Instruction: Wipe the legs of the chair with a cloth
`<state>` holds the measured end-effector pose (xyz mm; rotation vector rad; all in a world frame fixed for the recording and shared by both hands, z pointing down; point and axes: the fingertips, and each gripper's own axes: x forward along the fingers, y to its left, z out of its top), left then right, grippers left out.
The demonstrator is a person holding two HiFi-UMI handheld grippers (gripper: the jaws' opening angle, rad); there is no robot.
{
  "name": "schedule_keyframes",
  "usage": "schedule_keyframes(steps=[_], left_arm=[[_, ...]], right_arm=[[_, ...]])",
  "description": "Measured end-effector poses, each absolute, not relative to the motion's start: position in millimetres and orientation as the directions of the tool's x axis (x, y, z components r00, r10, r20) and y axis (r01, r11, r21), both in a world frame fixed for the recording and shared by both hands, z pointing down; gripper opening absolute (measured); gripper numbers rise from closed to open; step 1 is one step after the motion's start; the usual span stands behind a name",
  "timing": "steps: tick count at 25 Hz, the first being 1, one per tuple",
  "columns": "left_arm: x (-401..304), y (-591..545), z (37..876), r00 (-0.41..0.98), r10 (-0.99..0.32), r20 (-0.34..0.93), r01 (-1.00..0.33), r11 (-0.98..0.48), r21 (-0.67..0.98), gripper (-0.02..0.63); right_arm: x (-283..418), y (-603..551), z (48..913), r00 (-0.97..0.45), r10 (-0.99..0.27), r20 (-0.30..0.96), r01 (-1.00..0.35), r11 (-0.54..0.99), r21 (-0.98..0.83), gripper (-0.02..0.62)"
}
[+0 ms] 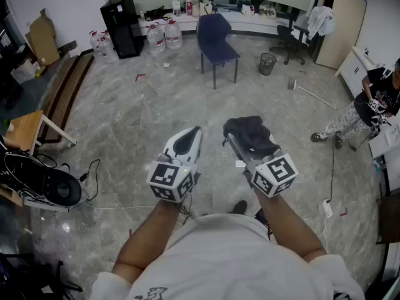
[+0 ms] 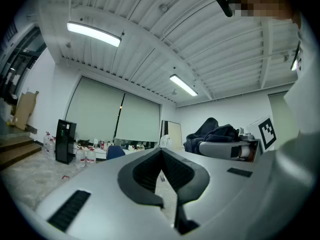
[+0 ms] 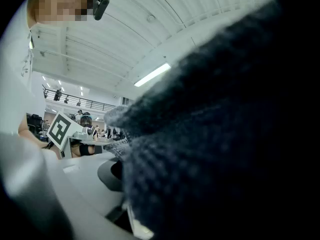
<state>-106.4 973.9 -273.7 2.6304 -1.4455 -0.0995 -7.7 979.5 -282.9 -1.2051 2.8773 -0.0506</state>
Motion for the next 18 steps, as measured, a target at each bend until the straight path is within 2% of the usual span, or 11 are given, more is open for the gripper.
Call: schedule_keyframes(steps=[18], left_arm=[[-117, 949, -274, 0.539, -0.842, 0.008, -0.834, -0.532, 0.147, 0.006]], right_arm=[[-12, 952, -283, -0.689, -0.725, -0.019, -0.723, 0.688, -0.057, 0.195]])
